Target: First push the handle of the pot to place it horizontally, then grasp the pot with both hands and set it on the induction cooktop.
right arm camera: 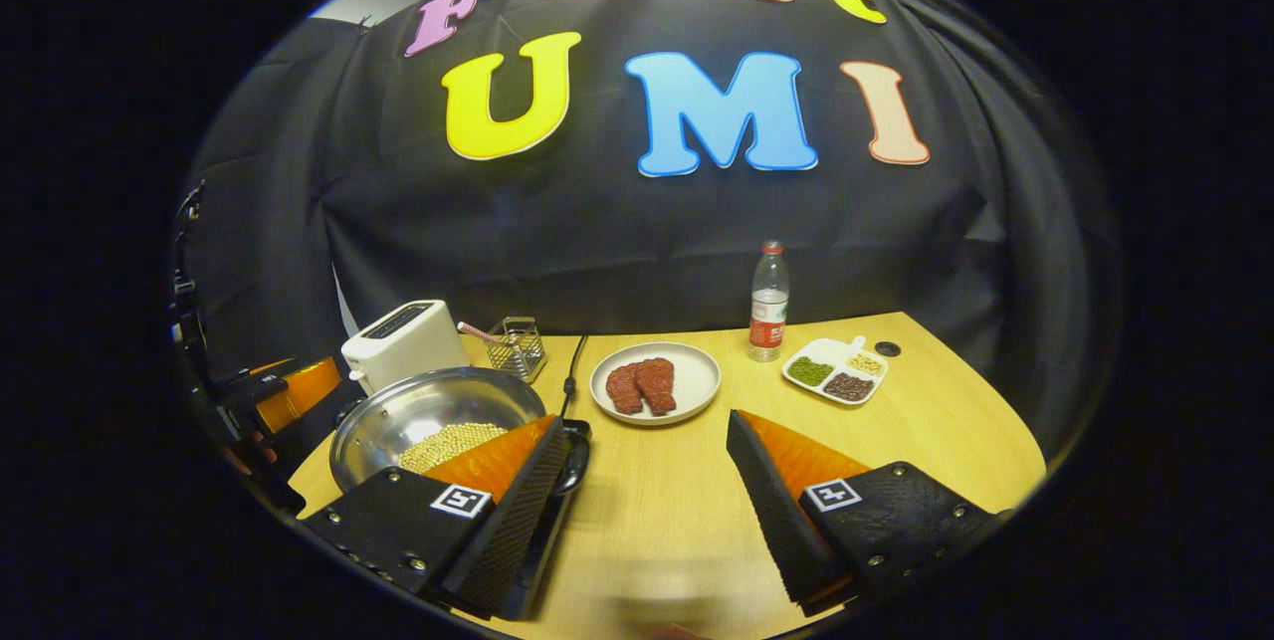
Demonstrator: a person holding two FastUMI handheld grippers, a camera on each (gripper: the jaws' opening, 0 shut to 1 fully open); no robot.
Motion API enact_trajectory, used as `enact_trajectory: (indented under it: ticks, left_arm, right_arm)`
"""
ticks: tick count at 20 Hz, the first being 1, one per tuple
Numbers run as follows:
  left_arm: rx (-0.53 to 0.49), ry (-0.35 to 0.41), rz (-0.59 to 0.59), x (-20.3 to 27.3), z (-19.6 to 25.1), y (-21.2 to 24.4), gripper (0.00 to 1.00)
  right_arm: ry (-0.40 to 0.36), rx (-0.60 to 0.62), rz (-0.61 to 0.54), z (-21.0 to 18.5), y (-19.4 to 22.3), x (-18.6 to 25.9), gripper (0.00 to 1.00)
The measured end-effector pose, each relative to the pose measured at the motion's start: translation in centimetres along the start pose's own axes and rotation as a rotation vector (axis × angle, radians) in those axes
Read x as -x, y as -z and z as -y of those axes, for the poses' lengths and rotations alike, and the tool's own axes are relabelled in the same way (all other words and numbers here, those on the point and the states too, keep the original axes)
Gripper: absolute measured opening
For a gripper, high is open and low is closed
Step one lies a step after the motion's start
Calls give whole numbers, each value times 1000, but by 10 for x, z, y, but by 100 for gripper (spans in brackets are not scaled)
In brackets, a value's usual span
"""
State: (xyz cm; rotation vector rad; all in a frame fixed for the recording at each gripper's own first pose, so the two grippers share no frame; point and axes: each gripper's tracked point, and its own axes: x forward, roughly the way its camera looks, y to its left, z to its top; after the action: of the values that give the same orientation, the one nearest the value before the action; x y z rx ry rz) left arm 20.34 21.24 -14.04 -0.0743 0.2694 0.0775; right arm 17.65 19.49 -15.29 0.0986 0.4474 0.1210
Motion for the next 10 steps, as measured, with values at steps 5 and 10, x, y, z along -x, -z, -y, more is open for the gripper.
enact_trajectory:
  ticks: [5,10]
  left_arm:
    - [4,14,93,73,42,-26,95]
    - [23,27,132,144,75,-33,100]
  right_arm:
    - [16,25,71,41,-9,64,99]
    - [25,23,125,72,-13,128,98]
